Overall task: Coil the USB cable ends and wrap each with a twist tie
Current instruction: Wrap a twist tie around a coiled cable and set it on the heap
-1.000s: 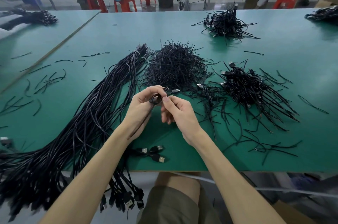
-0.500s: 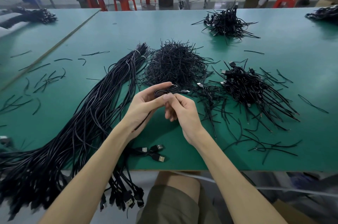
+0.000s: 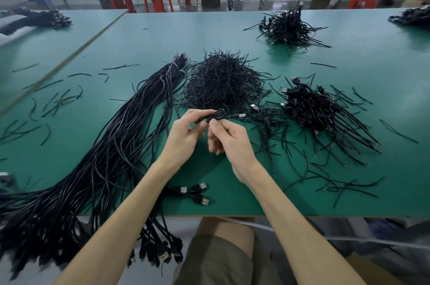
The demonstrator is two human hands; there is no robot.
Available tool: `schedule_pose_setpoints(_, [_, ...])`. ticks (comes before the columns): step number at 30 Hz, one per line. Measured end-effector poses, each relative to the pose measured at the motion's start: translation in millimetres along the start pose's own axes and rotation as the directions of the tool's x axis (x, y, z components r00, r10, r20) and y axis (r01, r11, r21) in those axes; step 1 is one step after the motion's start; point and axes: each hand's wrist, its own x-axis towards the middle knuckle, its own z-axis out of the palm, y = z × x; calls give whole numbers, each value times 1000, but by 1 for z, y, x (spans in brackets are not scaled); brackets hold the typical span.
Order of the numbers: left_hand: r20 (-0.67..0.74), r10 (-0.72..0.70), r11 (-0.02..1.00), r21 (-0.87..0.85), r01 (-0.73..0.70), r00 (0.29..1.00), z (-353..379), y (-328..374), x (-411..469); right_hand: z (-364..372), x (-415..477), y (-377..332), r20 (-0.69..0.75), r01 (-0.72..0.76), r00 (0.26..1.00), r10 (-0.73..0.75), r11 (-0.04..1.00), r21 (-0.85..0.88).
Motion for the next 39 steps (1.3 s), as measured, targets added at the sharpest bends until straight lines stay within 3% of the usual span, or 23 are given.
schedule_pose_setpoints(5, [-22,14,991,132,-11,1000,0,-2,1,1,0,1,24,-1,1000,1,1000,-14])
schedule_pose_setpoints(16, [-17,-11,987,159,13,1000,2,-3,-1,-1,0,0,32,-2,999,2,1000,-11])
schedule_pose_setpoints(22, [-55,-89,990,-115,82,995,-2,-4,0,-2,0,0,98,-12,995,12,1000,-1])
schedule_pose_setpoints(29, [-105,-131,968,-227,105,986,-4,-6,1,-5,-1,-3,153,-16,988,13,1000,13])
schedule_pose_setpoints(39, [21,-65,885,-461,67,998,-3,3,-2,-6,-2,-3,165,-8,986,9,1000,-6])
